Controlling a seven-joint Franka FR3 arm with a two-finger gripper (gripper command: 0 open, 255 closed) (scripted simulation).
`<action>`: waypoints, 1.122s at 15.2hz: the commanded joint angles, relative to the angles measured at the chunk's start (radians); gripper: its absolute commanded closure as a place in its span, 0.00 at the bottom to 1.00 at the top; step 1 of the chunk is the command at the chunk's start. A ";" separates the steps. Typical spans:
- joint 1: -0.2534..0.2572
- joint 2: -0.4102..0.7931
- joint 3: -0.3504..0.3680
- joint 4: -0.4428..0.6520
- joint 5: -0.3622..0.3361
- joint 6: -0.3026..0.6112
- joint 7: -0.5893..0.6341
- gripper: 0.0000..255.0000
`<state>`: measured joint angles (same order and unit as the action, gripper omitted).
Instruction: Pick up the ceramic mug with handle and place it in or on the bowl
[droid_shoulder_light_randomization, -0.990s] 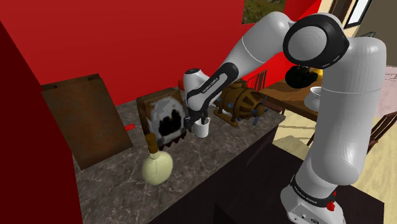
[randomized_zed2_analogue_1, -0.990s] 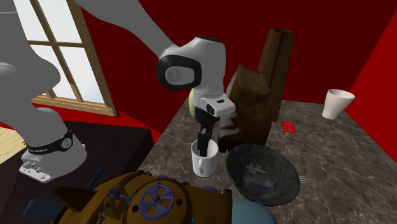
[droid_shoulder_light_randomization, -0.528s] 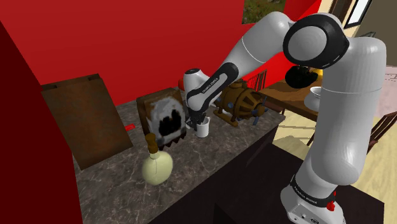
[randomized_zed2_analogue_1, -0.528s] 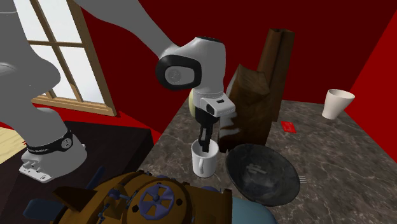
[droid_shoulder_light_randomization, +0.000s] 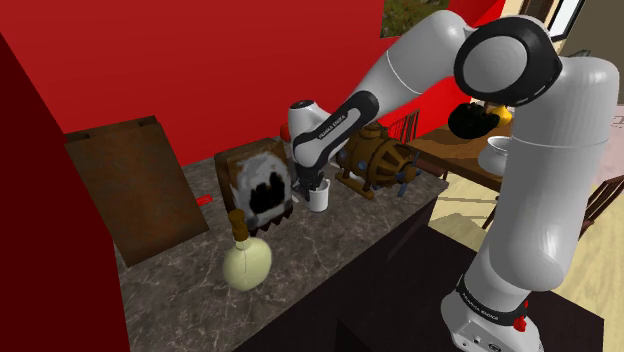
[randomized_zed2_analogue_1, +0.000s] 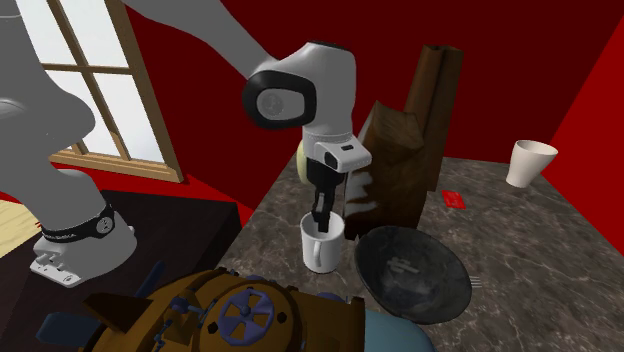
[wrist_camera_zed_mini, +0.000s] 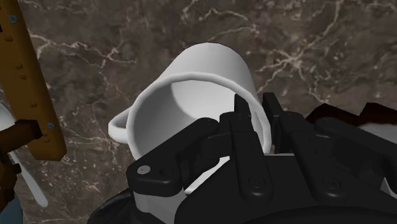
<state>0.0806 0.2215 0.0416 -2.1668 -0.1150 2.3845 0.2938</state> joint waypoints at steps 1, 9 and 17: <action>0.000 -0.017 0.002 0.007 0.003 -0.023 -0.002 1.00; -0.001 -0.083 0.005 0.039 0.016 -0.121 -0.016 1.00; -0.001 -0.138 0.006 0.085 0.026 -0.221 -0.027 1.00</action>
<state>0.0791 0.0925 0.0471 -2.0866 -0.0902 2.1765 0.2663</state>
